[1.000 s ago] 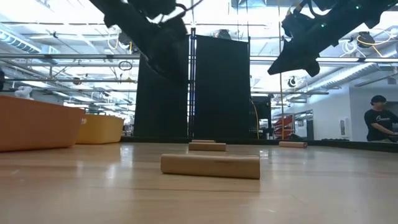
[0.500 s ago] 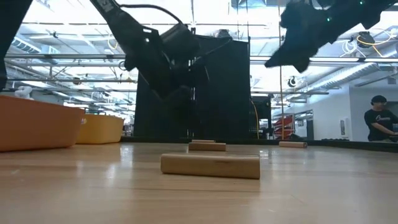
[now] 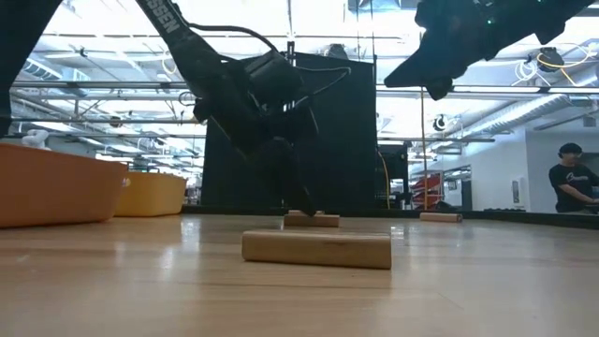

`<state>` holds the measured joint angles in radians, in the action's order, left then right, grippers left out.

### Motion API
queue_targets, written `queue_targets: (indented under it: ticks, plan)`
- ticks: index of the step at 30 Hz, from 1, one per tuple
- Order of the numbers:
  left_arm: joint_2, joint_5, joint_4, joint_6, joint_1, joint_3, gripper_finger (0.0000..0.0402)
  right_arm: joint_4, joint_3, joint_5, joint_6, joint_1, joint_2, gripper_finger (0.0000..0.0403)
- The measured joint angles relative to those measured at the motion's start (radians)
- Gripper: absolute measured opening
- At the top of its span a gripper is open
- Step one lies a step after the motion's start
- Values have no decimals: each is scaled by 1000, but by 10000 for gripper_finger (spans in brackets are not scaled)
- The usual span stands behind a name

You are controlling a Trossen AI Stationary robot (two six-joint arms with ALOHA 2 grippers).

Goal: Sort blocks
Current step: Put the middle left brown block in the blue bin

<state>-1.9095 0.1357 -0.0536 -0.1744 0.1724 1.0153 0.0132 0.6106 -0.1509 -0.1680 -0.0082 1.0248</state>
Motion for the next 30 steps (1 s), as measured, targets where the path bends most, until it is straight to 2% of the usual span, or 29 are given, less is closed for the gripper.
queue_targets:
  ticks: [3,14,24,30]
  plan:
    - [-5,31,1,-24,8,0,217,8,0,0,-1,0,0,0]
    - [-55,48,4,-87,8,3,210,7,0,-6,-75,5,11,0]
    - [-30,40,22,-95,3,0,126,22,0,-61,-78,3,75,0]
    - [-15,27,44,-72,-5,0,102,22,0,-59,-74,3,86,0]
